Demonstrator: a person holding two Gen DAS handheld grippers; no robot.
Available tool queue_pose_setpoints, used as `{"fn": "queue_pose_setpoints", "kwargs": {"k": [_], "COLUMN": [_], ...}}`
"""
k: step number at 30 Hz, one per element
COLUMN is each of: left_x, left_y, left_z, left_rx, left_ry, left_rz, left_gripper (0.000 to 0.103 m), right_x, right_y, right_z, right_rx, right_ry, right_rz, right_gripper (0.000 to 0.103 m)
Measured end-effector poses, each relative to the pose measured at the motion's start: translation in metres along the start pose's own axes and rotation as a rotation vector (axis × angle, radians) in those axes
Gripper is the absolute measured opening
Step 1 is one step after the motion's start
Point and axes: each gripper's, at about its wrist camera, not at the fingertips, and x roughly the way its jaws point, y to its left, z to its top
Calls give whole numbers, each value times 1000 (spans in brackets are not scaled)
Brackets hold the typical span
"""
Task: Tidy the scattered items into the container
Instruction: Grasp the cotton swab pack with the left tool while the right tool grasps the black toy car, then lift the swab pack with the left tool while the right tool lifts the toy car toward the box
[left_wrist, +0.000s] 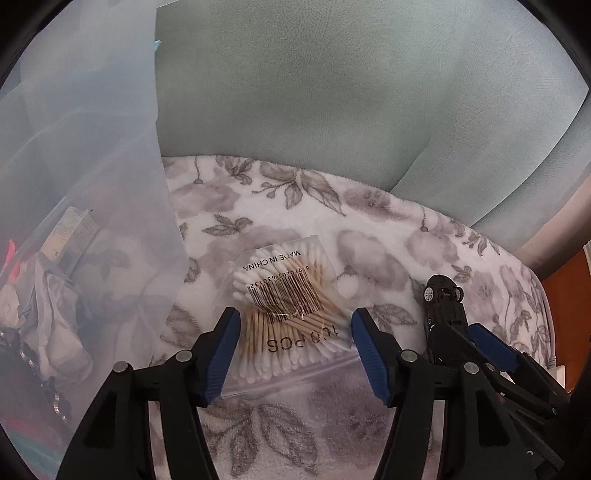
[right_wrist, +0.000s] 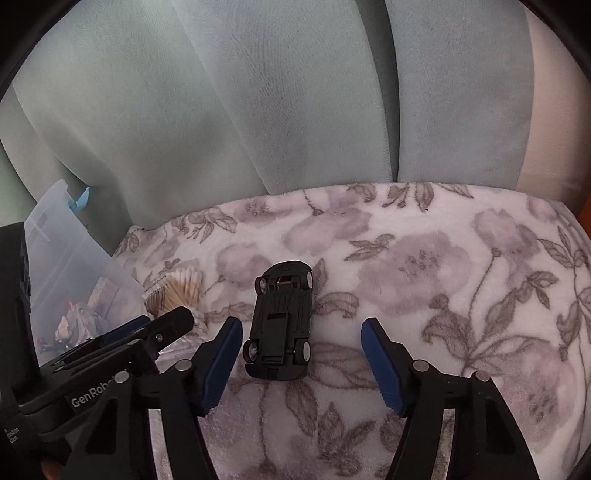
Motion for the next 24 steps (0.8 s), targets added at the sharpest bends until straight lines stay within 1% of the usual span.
{"fn": "queue_pose_setpoints", "kwargs": {"k": [1, 6, 9, 11, 12, 15, 20, 22, 24], "left_x": [1, 8, 13, 16, 17, 19, 27, 32, 33], "left_y": [0, -4, -5, -8, -9, -15, -21, -24, -29], "left_z": [1, 6, 10, 12, 13, 17, 23, 24, 23], "left_rx": [-1, 0, -5, -8, -5, -5, -41, -45, -35], "left_ry": [-2, -12, -17, -21, -21, -12, 10, 19, 12], "left_rz": [0, -2, -1, 2, 6, 14, 6, 20, 34], "left_gripper": [64, 67, 68, 68, 69, 69, 72, 72, 72], "right_x": [2, 7, 9, 8, 8, 5, -1, -6, -9], "right_y": [1, 2, 4, 3, 3, 0, -2, -5, -6], "right_z": [1, 2, 2, 1, 1, 0, -8, -11, -14], "right_rx": [-7, -39, -53, -53, -49, -33, -19, -2, 10], "right_ry": [1, 0, -6, -10, -10, -4, 0, 1, 1], "right_rz": [0, -13, -25, -31, -33, -24, -24, -21, -23], "right_gripper": [62, 51, 48, 41, 36, 36, 36, 36, 36]}}
